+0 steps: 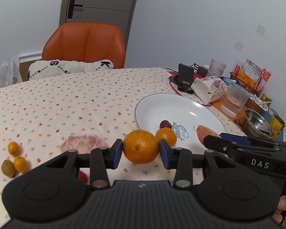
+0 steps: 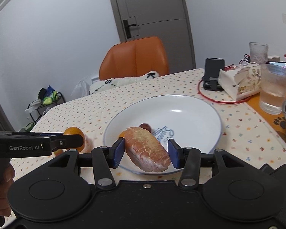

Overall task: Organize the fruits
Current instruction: 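Carry the large orange and pomelo segment over the white plate, then open both tools to release the orange and pomelo segment onto the plate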

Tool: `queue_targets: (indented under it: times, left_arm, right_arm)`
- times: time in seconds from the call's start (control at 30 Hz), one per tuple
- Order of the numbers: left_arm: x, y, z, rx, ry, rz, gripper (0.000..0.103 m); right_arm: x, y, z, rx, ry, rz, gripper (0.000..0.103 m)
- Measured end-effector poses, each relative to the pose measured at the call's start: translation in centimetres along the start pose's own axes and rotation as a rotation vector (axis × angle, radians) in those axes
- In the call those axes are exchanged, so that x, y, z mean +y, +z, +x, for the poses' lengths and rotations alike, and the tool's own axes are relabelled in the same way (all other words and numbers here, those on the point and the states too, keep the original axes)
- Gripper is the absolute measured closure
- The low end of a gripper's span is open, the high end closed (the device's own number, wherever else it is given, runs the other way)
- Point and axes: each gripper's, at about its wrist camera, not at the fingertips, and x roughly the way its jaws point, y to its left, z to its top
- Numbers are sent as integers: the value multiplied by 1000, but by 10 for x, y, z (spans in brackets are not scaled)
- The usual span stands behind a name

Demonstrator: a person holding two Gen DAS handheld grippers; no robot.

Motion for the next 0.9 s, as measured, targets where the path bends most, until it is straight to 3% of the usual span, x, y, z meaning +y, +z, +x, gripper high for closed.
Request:
queue_targets:
  times: [0.3, 0.63, 0.9]
  left_arm:
    - [-19, 12, 23, 15, -17, 49, 63]
    - [-45, 28, 48, 22, -36, 101, 63]
    - [-64, 30, 66, 43, -55, 131, 63]
  right_arm:
    - [-28, 5, 15, -11, -67, 76, 56]
    - [-49, 12, 28, -20, -77, 97, 56]
    - [-63, 11, 22, -35, -64, 131, 47]
